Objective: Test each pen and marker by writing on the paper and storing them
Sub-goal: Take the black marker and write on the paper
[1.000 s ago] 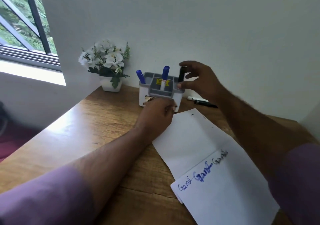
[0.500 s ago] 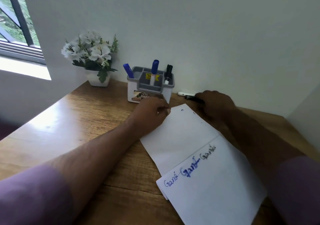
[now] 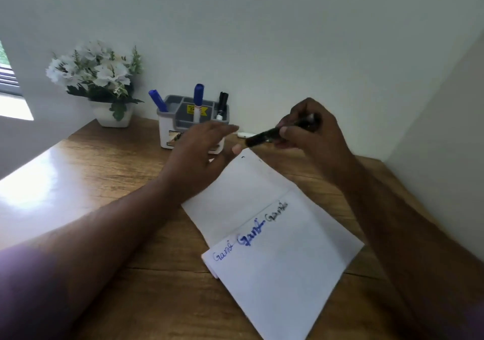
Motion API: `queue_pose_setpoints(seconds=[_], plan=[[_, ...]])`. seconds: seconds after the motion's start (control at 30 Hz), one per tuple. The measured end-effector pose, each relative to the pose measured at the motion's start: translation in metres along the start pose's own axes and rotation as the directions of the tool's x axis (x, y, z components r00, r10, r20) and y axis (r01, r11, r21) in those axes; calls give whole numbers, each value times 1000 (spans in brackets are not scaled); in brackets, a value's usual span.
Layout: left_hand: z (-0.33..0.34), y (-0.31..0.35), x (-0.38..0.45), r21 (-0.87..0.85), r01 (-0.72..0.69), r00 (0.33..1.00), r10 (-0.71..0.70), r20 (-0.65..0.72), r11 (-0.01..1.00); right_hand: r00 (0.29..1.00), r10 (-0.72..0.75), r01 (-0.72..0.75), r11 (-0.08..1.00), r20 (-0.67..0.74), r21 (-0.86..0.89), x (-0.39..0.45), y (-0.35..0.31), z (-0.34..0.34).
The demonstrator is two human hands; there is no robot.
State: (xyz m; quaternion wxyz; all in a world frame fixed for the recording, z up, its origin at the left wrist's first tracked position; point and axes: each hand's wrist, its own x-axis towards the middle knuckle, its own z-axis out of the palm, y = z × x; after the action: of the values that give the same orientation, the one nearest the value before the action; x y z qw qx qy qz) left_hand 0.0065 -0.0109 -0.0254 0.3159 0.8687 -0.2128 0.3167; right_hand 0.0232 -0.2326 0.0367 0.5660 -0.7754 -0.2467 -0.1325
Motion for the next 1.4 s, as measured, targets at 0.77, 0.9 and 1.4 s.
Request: queue_pose_setpoints(seconds=[0.77, 0.9, 1.4], plan=[[-4, 51, -1, -769, 506, 861, -167, 481, 392, 942, 318, -173, 731, -105, 660, -68, 18, -89], [25, 63, -14, -369, 240, 889, -50, 456, 898, 880, 474, -414, 723, 40, 552, -71, 34, -45], [32, 35, -11, -109, 111, 752, -12, 659, 988, 885, 434, -460, 767, 165, 447, -71, 46, -29]])
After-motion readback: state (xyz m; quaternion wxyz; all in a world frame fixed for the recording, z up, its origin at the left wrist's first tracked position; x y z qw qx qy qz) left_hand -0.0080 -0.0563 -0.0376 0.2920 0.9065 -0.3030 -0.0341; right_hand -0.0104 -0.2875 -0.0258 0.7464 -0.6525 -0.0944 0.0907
